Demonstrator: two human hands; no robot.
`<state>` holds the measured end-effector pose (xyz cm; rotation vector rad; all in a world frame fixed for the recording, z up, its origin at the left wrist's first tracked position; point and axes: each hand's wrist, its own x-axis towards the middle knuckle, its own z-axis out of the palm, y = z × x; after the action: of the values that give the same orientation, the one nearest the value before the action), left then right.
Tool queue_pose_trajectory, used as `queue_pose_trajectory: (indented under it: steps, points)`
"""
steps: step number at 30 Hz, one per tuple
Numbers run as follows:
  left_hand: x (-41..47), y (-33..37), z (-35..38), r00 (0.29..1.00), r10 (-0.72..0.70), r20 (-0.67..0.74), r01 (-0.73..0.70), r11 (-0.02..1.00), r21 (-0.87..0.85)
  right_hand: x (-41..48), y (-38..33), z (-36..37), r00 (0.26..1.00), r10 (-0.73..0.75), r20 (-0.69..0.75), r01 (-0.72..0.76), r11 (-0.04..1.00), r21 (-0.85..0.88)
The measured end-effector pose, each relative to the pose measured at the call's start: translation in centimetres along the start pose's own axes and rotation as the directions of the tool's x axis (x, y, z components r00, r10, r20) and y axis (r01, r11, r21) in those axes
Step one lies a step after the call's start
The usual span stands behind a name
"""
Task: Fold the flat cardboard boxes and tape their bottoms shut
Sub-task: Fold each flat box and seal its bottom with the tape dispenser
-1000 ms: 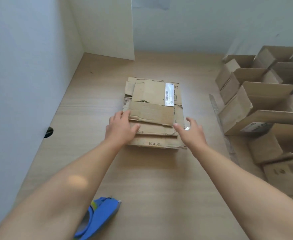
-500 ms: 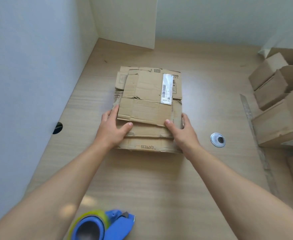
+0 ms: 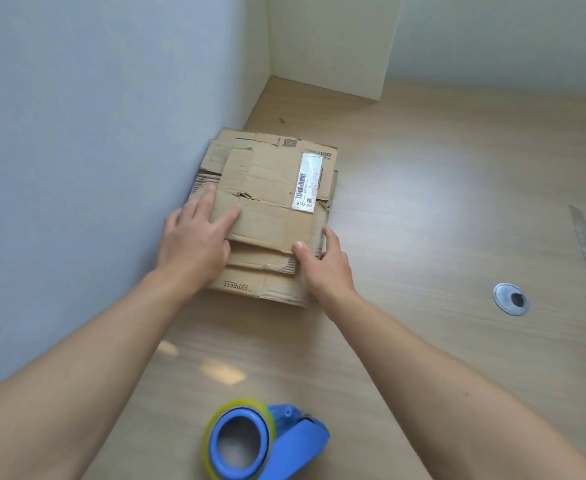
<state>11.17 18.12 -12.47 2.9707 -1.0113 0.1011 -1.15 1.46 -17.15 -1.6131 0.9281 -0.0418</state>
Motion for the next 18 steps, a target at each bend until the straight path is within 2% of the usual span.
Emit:
queue_pose_trajectory:
  steps: [4,9,14,18]
  points:
    - [-0.9,-0.2,-0.3,0.98,0.117,-0.162,-0.115,0.993,0.019,-1.3,-0.4,-1.1,0.995,-0.001,0.097,-0.003,0.999,0.039]
    - [-2.5,2.6,-3.0,0.943,0.057,-0.329,-0.147,0.956,-0.256,-4.0,-0.8,-5.5,0.991,-0.103,0.083,0.098,0.993,0.061]
    - [-5.5,7.9,-6.9,0.928,0.066,-0.366,-0.195,0.925,-0.327,-8.6,0.1,-11.2,0.963,-0.269,-0.003,0.268,0.959,0.094]
    - [-8.8,12.6,-9.9,0.955,0.092,-0.282,-0.196,0.91,-0.366,-13.2,1.6,-16.5,0.927,-0.365,-0.09,0.374,0.918,0.134]
